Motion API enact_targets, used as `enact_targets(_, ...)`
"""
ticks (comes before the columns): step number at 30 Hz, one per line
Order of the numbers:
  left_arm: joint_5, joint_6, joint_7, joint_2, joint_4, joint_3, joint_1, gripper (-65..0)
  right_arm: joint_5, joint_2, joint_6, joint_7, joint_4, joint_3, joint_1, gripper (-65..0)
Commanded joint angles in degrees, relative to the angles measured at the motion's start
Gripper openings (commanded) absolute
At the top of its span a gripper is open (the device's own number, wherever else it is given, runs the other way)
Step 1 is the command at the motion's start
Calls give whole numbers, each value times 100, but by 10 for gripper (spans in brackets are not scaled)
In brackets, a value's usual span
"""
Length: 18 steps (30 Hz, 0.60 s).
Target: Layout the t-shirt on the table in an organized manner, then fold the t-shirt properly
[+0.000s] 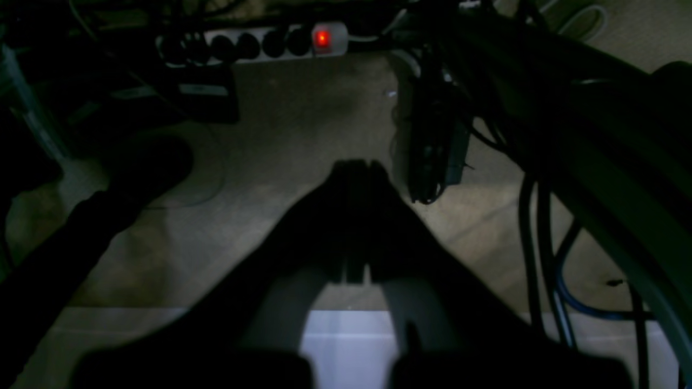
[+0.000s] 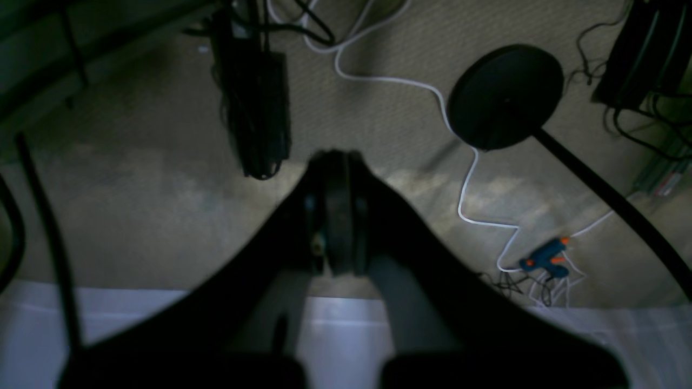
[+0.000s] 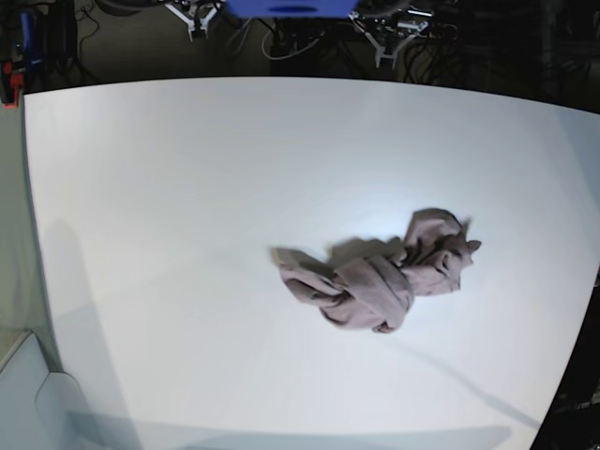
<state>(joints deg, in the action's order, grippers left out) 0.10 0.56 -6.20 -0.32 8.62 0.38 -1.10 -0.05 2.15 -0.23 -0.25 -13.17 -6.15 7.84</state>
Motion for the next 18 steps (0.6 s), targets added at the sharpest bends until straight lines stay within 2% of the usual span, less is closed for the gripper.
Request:
enact_targets(1,-14,-43,9,-8,12,10,0,-648,-17,26,54,3,-6,13,38,-650)
enact_targets(14,-14,-43,9,-8,21,10,0,-649,-17,26,54,12,-50,22,38,-650)
enact_targets(18,-14,-34,0,-52,575,10,-325,-649,-8,97,54,56,-147,83,170,-650)
